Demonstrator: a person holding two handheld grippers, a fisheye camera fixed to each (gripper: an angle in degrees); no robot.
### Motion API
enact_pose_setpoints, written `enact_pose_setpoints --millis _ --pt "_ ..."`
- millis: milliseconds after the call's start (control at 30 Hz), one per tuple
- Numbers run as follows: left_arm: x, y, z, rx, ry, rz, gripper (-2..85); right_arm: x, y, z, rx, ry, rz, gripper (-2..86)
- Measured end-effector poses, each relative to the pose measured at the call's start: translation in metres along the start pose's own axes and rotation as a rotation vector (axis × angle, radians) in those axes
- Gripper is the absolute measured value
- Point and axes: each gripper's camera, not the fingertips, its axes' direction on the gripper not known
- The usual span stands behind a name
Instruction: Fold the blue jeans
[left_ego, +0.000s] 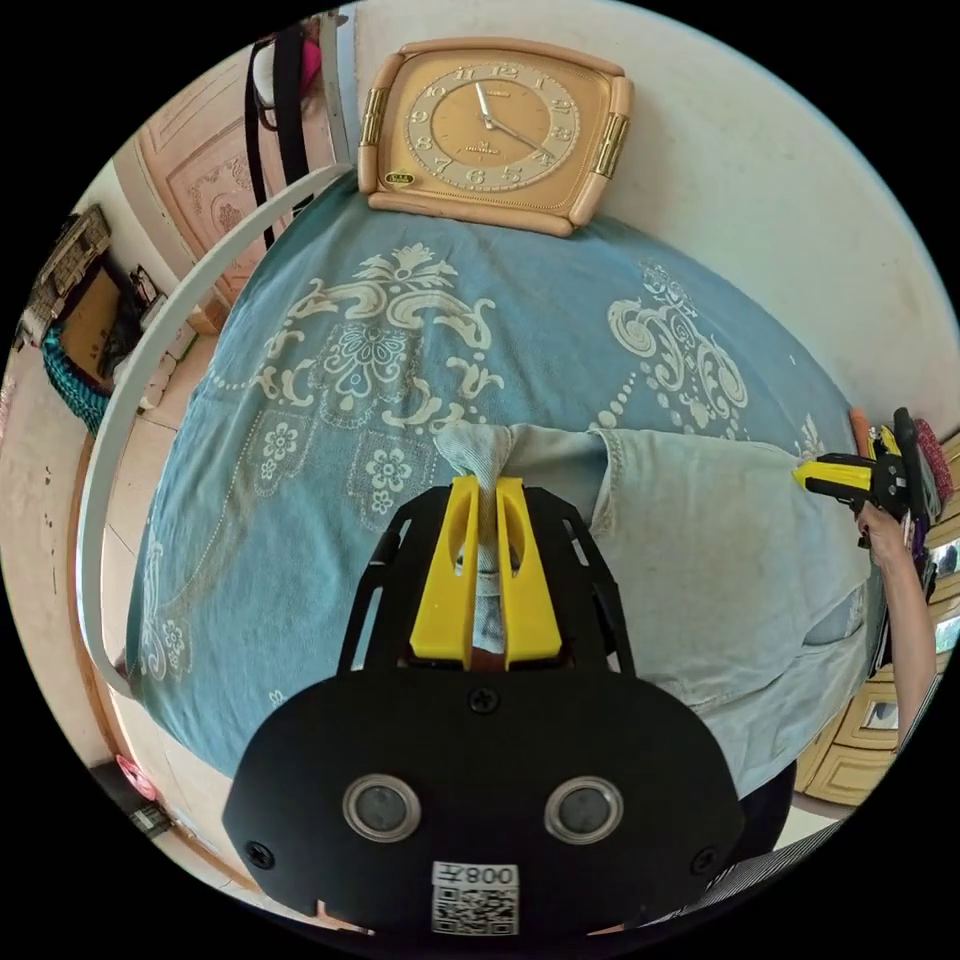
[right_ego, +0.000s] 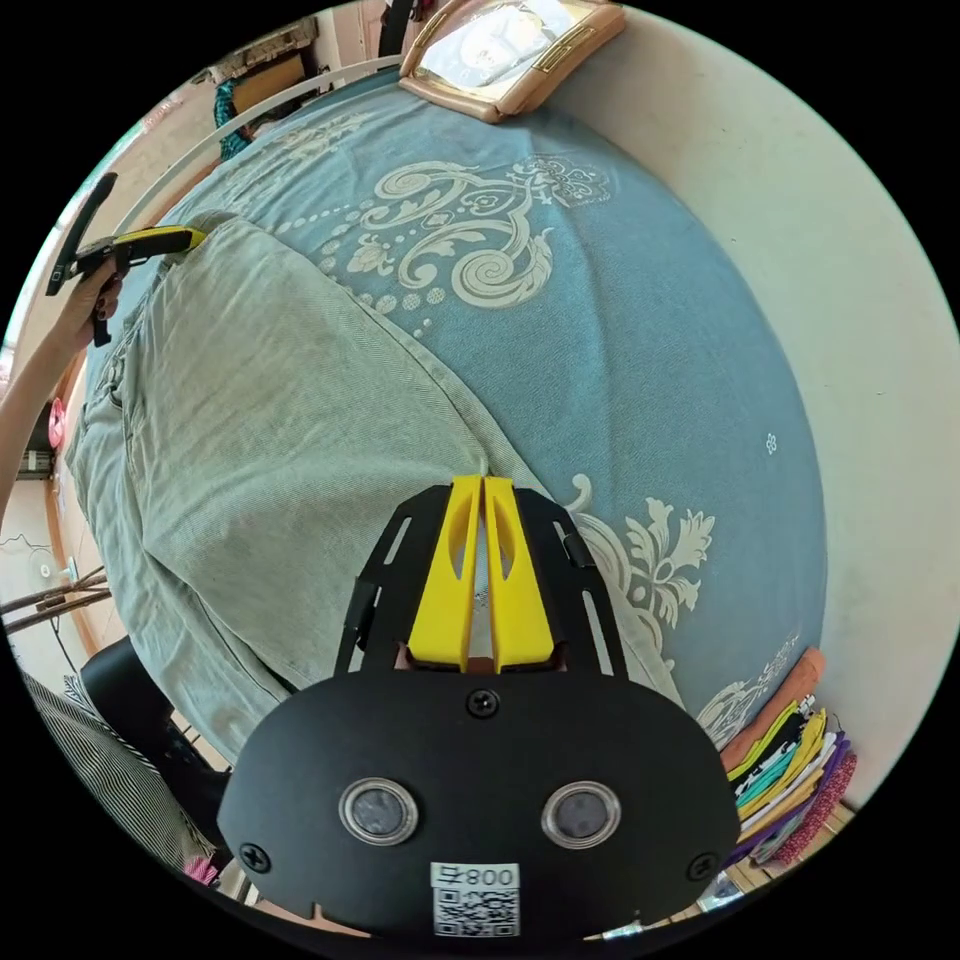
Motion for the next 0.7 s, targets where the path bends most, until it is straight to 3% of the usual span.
enact_pose_setpoints --millis 233,433,500,600,700 --pt "0.000 -0.022 -0.077 0.237 0.096 0.021 3.3 -0.006 -0.016 -0.088 0.236 0.090 0.096 -0.1" --pt "0.015 -0.034 -0.020 0.012 -0.011 0.063 5.8 -0.006 -0.070 -0.040 0.045 0.058 0.197 1.4" --pt "0.012 -0.014 -0.022 0.044 0.010 0.065 6.4 -0.014 -0.075 -0.027 0.009 0.067 0.211 2.5" --pt "-0.003 0.035 -0.041 0.109 0.069 0.071 7.1 -0.027 -0.068 -0.030 0.083 0.050 0.242 5.3" --pt "-0.006 0.082 -0.049 0.087 0.140 0.119 7.9 -0.063 -0.062 -0.050 0.256 -0.131 0.200 6.7"
